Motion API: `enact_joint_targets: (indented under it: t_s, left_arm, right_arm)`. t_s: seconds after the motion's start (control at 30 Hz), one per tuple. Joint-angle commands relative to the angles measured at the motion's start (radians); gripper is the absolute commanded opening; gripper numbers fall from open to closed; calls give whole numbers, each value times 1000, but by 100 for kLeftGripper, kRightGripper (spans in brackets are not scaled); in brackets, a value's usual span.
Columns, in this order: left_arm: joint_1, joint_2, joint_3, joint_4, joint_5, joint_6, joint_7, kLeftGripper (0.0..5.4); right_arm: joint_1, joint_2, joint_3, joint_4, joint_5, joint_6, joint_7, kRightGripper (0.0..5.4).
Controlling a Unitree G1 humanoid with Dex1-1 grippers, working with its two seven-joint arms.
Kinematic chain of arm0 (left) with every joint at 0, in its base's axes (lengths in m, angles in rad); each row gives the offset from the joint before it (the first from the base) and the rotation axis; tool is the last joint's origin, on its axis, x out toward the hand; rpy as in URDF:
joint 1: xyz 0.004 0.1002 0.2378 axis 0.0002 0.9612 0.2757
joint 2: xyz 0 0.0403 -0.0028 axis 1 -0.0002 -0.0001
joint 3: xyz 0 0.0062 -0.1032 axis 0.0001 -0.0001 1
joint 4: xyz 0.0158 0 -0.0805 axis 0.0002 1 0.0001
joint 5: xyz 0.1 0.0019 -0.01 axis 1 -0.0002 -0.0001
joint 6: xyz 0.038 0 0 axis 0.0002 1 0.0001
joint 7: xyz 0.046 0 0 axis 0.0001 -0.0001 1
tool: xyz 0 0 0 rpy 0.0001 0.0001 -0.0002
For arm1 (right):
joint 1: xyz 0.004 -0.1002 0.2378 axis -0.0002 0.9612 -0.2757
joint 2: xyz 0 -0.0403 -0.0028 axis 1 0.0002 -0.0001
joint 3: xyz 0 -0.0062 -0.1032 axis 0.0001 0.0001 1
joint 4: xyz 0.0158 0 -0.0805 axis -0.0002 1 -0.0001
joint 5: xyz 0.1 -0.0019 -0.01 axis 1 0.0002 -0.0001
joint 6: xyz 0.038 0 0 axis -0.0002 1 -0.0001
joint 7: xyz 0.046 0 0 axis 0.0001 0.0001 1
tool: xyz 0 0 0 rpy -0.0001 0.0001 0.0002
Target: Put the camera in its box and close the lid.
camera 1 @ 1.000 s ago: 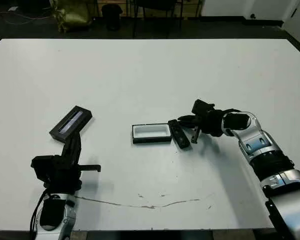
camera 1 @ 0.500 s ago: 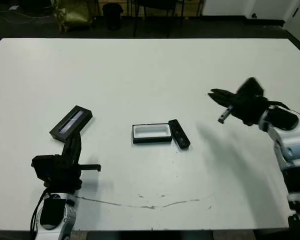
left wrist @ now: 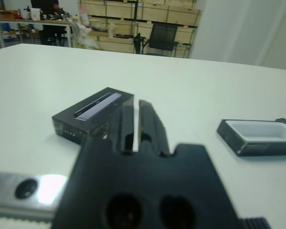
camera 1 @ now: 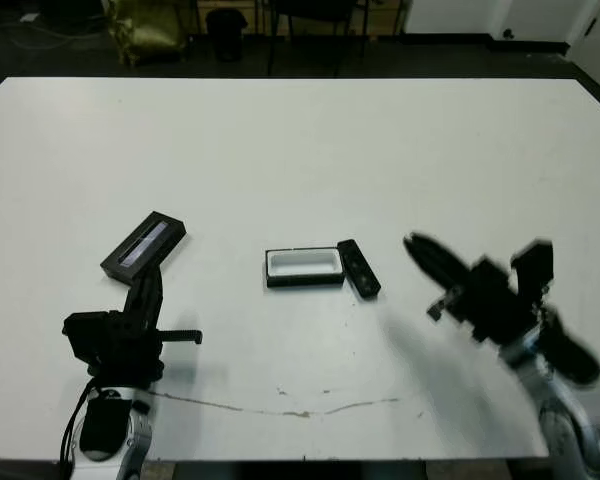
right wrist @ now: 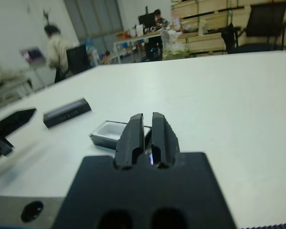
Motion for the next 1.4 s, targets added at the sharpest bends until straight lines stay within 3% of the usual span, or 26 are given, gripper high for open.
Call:
enact_joint_targets:
  t_s: [0.03, 0.1, 0.2, 0.33, 0.57, 0.77, 1.0, 1.1, 1.2, 1.4]
  left_arm:
    - [12, 0, 0, 5, 0, 30, 4, 2]
    - [12, 3, -1, 2, 3, 32, 2, 2]
    - [13, 1, -2, -5, 4, 45, 6, 2]
    - [12, 6, -2, -5, 9, 49, 4, 2]
    - [14, 9, -1, -9, 9, 55, 1, 2]
    - [5, 11, 2, 23, 5, 17, -18, 2]
    - [8, 9, -2, 4, 20, 42, -4, 2]
    - [6, 14, -2, 11, 16, 28, -14, 2]
    - [4, 13, -3, 4, 15, 40, -12, 0]
    - [7, 7, -5, -21, 14, 78, -1, 0]
  right_arm:
    - [79, 31, 27, -60, -6, 22, -71, 0]
    - [116, 49, 47, -93, -12, 54, -130, 0]
    - [146, 76, 76, -97, -30, 41, -174, 0]
    - [177, 95, 121, -161, -108, 79, -289, 0]
    - [189, 141, 161, -149, -153, 85, -376, 0]
    - [173, 180, 175, -32, -168, 16, -361, 0]
    - [149, 132, 197, 28, -205, -13, -284, 0]
    - [135, 109, 207, 5, -205, 36, -271, 0]
    - [122, 90, 217, -5, -217, 53, -260, 35]
    - [118, 84, 224, -29, -199, 82, -252, 167]
